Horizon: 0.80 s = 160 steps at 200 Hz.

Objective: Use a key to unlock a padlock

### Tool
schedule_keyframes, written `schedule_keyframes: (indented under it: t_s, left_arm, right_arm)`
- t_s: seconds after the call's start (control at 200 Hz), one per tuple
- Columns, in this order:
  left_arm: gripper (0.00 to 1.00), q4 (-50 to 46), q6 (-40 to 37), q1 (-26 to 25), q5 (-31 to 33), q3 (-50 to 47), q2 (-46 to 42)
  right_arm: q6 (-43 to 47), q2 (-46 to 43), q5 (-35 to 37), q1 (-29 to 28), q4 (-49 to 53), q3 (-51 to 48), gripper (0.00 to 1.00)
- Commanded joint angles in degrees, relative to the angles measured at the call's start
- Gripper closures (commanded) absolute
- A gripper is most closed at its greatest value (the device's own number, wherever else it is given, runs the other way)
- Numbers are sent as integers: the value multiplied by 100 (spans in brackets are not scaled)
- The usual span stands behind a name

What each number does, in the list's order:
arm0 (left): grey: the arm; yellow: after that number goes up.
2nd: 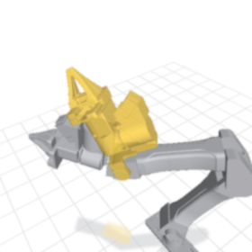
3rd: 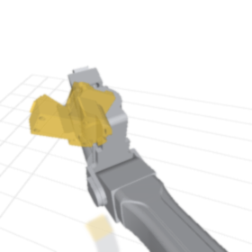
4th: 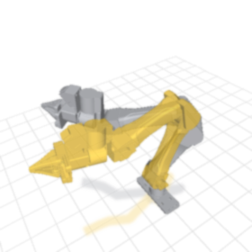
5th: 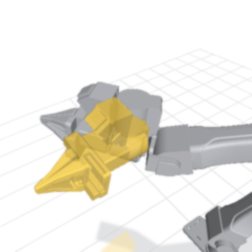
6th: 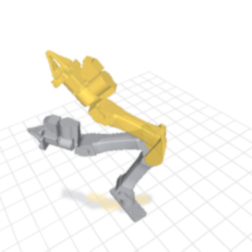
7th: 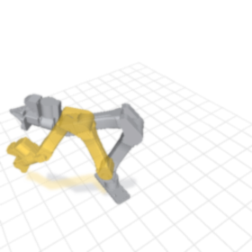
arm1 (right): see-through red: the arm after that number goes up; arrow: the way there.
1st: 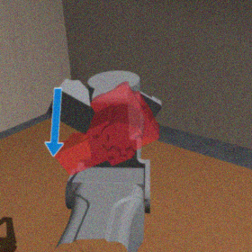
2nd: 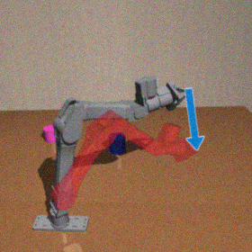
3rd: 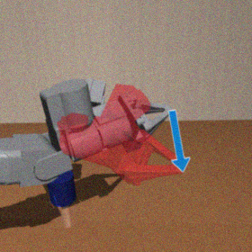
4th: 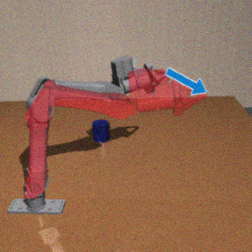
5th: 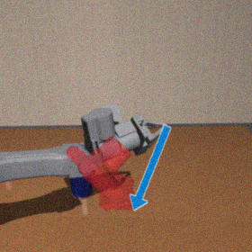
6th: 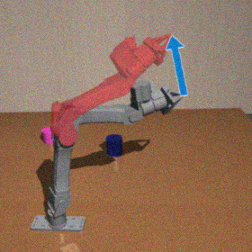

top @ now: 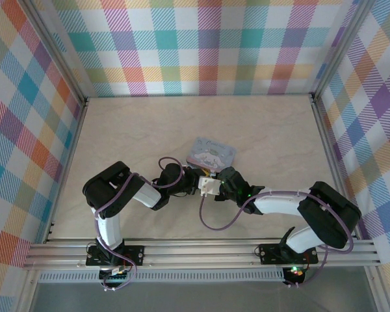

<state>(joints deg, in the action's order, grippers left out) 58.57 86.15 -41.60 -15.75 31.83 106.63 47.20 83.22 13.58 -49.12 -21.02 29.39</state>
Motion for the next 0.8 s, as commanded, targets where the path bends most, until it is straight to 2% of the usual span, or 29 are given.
schedule_keyframes:
  t_s: [0.0,0.795]
  left_arm:
    - [100,-82,-2,-93,-143,94,-117]
    - [100,-82,5,-95,-122,88,-113]
  right_arm:
    - [-308,-4,137,-10,-438,140,99]
    - [-2546,-149,214,-88,-721,121,100]
